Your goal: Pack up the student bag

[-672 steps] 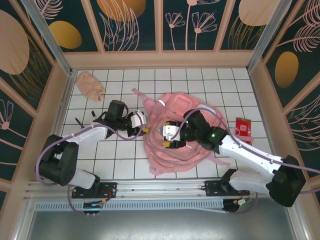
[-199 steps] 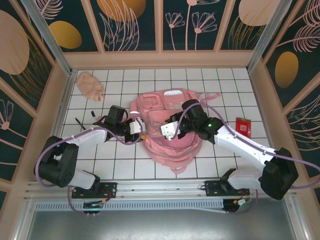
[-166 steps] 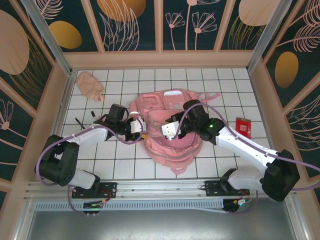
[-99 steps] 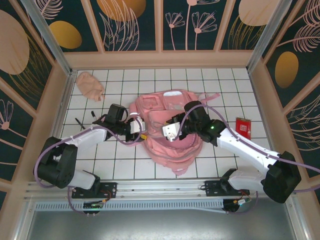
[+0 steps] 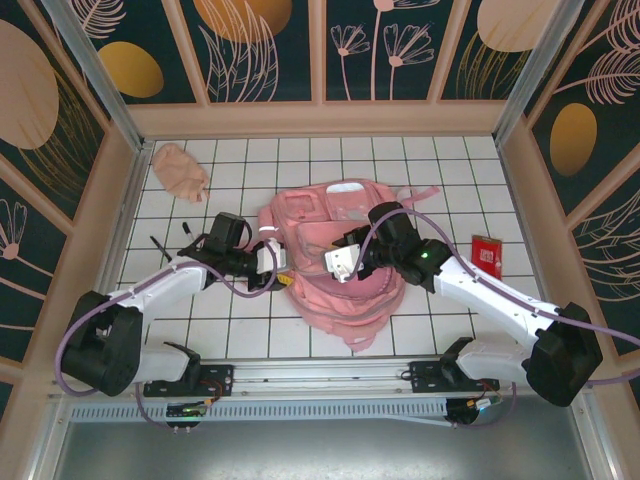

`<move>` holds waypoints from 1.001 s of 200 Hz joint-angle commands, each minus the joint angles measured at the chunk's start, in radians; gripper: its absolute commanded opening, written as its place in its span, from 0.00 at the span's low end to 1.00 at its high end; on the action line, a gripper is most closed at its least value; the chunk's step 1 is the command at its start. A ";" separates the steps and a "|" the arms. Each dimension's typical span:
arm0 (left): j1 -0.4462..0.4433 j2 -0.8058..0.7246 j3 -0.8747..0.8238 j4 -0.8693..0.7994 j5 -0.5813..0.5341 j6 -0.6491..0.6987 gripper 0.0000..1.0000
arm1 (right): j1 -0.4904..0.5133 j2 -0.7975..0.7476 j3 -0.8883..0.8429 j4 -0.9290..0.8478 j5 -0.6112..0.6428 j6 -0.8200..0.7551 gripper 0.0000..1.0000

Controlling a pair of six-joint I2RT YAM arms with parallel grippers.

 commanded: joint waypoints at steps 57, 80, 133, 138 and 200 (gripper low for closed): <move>-0.005 0.048 0.027 0.140 0.058 -0.151 0.00 | 0.017 -0.025 -0.001 0.133 -0.030 0.026 0.00; 0.005 0.042 0.023 0.136 -0.064 -0.161 0.00 | 0.021 -0.037 -0.013 0.117 -0.026 0.028 0.00; 0.126 -0.034 -0.036 0.302 -0.239 -0.314 0.00 | 0.097 -0.087 -0.125 0.076 0.028 -0.020 0.00; 0.129 -0.025 -0.023 0.285 -0.250 -0.305 0.00 | 0.106 -0.091 -0.136 0.076 0.029 -0.021 0.00; 0.162 0.170 0.112 0.284 -0.523 -0.387 0.00 | 0.173 -0.092 -0.172 0.084 0.043 -0.032 0.00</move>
